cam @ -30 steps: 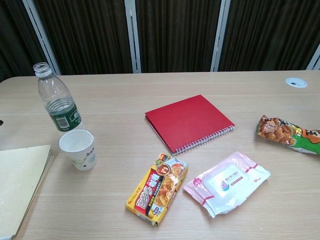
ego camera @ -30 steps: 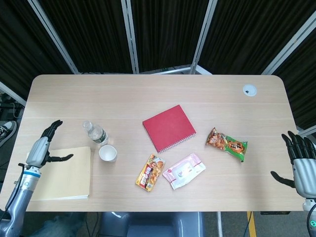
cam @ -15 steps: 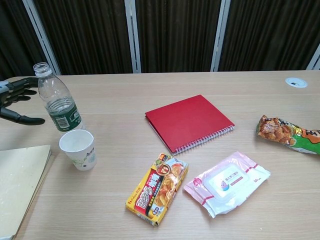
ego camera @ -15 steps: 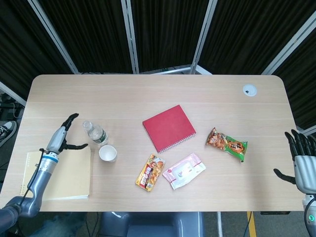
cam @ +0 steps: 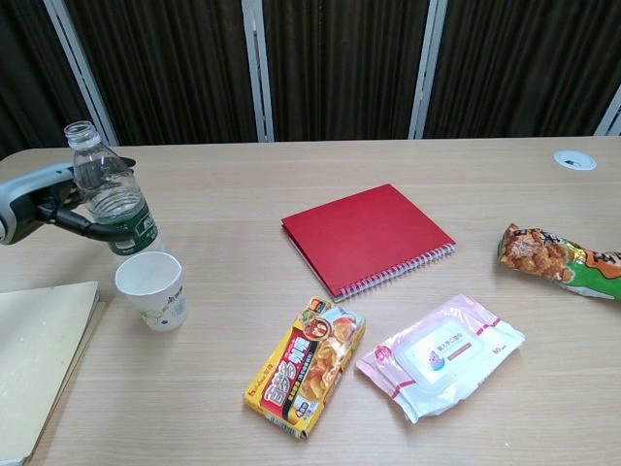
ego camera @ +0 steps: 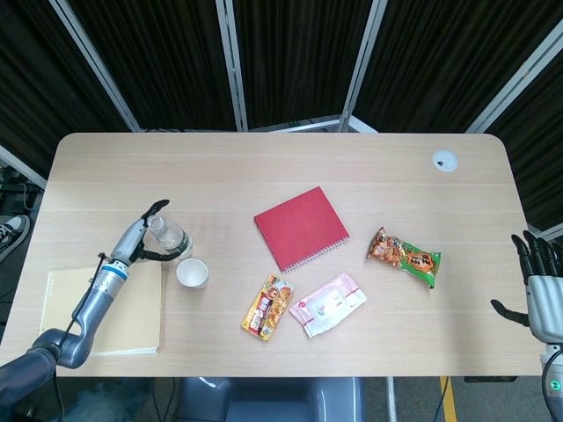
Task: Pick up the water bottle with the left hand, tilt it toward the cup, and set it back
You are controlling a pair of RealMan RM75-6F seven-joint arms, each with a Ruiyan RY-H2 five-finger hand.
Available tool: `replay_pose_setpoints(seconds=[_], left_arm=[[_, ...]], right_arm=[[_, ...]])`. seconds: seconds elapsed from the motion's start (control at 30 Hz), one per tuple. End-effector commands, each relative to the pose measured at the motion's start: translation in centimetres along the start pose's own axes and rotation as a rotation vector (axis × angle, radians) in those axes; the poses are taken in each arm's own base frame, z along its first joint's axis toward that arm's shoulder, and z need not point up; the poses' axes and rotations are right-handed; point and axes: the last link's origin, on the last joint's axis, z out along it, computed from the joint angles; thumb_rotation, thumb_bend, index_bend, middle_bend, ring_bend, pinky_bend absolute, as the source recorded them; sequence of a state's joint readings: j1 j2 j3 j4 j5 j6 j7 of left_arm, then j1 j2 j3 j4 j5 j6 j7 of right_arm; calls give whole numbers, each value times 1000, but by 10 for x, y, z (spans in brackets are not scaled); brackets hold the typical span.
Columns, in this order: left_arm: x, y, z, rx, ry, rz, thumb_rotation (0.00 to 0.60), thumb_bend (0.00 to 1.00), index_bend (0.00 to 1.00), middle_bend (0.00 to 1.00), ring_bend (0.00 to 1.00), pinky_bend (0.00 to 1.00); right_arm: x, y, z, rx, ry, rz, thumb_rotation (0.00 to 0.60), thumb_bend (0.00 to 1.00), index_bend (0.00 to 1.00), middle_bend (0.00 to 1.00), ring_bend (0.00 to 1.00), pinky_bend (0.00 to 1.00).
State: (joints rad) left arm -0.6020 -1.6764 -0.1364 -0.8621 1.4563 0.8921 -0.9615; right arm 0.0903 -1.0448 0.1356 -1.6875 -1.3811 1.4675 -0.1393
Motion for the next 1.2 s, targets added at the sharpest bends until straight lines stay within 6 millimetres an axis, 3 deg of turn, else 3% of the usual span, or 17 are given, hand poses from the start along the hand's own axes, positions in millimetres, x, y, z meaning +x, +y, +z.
replay_pose_setpoints(seconds=[0.03,0.53,0.73,0.83,1.0,1.2], left_arm=[[-2,1,3,-2,-14,1,600,0,0,0,0,0],[-6,4,18,-7,-17,-53,600,0,3,0,0,0],[-8,5,21,-4,-25,-73,600,13,69,7,2,0],[-9,5,22,-6,-21,-84,600,68,112,44,24,12],[-10,6,24,-11,-7,-103,600,354,234,168,96,40],[-14,5,25,-6,-9,-151,600,405,361,318,213,156]], right_arm=[[-1,0,0,0,-3,3,600,0,0,0,0,0],[-5,-1,1,-1,-22,-3,600,0,0,0,0,0],[-7,-1,1,-4,-27,-7,600,0,0,0,0,0],[-7,0,1,-5,-28,-7,600,0,0,0,0,0],[-8,1,2,-10,-30,-11,600,0,0,0,0,0],[-8,1,2,-12,-34,-12,600,0,0,0,0,0]])
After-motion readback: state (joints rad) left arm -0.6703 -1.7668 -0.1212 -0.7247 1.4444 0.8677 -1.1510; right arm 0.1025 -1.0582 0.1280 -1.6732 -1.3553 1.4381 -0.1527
